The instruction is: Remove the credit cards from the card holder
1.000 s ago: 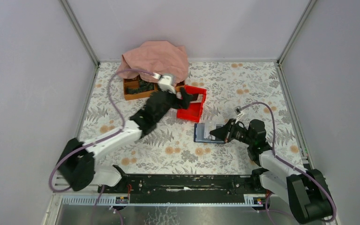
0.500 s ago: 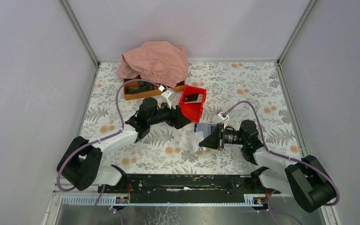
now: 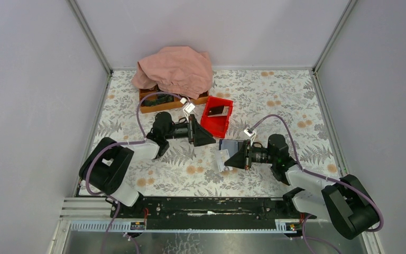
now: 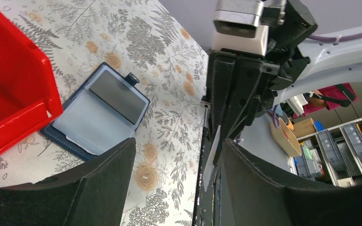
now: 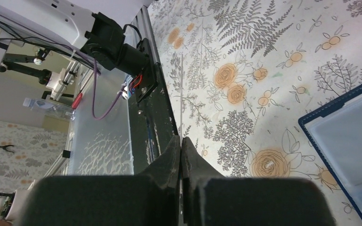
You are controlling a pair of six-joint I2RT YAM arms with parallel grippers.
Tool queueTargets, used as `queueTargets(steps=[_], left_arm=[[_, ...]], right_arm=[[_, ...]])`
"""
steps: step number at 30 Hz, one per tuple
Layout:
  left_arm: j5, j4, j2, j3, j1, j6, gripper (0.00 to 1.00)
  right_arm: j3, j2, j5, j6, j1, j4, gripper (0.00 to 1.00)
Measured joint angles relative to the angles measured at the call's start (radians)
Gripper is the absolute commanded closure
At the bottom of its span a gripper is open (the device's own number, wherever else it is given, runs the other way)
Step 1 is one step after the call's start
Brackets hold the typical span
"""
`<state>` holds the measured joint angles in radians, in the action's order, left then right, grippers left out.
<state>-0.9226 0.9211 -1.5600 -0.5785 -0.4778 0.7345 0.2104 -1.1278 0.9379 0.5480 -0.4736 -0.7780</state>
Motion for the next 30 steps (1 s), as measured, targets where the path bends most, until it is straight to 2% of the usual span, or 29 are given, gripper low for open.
queueTargets(steps=[5,9,14,23,27,30], left_arm=[[-0.04,0.035,-0.005,0.0,-0.007,0.02,0.33],[-0.068,0.044,-0.031,-0.01,-0.038,0.034,0.46],[-0.085,0.011,-0.034,-0.019,-0.073,0.014,0.47],[-0.07,-0.173,-0.035,-0.074,-0.107,-0.1,0.53],[-0.065,-0.209,-0.058,-0.092,-0.119,-0.122,0.74],[-0.066,-0.235,-0.079,-0.1,-0.132,-0.137,0.82]], right_arm=[[0.007,0.0,-0.031,-0.024,-0.002,0.041,1.0],[0.012,-0.001,-0.048,-0.035,-0.002,0.06,1.0],[0.017,0.0,-0.066,-0.046,-0.002,0.08,1.0],[0.017,0.0,-0.085,-0.055,-0.002,0.101,1.0],[0.017,0.0,-0.086,-0.056,-0.002,0.106,1.0],[0.017,0.0,-0.089,-0.056,-0.002,0.107,1.0]])
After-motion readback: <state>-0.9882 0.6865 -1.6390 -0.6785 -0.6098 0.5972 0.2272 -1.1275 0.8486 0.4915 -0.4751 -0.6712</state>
